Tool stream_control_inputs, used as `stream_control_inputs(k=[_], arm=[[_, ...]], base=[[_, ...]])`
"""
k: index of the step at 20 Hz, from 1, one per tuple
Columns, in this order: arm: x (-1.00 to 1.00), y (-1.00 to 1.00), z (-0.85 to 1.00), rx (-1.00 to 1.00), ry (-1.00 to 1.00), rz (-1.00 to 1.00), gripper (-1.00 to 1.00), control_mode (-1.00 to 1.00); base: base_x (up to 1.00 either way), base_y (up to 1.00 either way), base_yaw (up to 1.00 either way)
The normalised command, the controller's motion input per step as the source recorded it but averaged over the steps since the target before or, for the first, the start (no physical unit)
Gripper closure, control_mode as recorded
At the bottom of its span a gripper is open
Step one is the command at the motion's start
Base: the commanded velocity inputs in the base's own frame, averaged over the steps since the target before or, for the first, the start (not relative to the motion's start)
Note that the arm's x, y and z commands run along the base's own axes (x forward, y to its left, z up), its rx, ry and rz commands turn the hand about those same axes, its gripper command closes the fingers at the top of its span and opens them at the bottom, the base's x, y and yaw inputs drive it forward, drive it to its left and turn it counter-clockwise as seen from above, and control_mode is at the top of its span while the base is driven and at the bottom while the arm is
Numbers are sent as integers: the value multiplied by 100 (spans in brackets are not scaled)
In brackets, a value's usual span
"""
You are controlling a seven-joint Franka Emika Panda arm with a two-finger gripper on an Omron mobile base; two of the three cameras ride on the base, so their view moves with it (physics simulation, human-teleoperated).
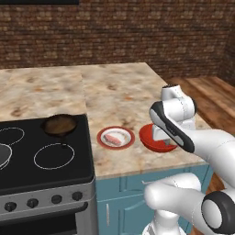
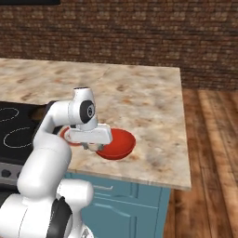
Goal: Place one of the steaks on the plate and the other in the bowl. Then place the bowl in the fridge.
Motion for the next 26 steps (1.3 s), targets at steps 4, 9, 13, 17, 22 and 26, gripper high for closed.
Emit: stream_control_inputs(k=[4, 9, 13, 17, 22, 26], arm=[[0, 0, 0, 0, 0, 0, 100, 100], [0, 0, 0, 0, 0, 0, 100, 100], [11, -2, 0, 1, 0, 0, 100, -100], [32, -23, 0, 9, 0, 0, 100, -100], [21, -22, -2, 13, 0, 0, 100, -100], [30, -1, -12, 5, 0, 0, 100, -100]], base=[[22, -22, 0], [29, -14, 0], [30, -6, 0], [0, 0, 0], [0, 0, 0], [0, 0, 0]])
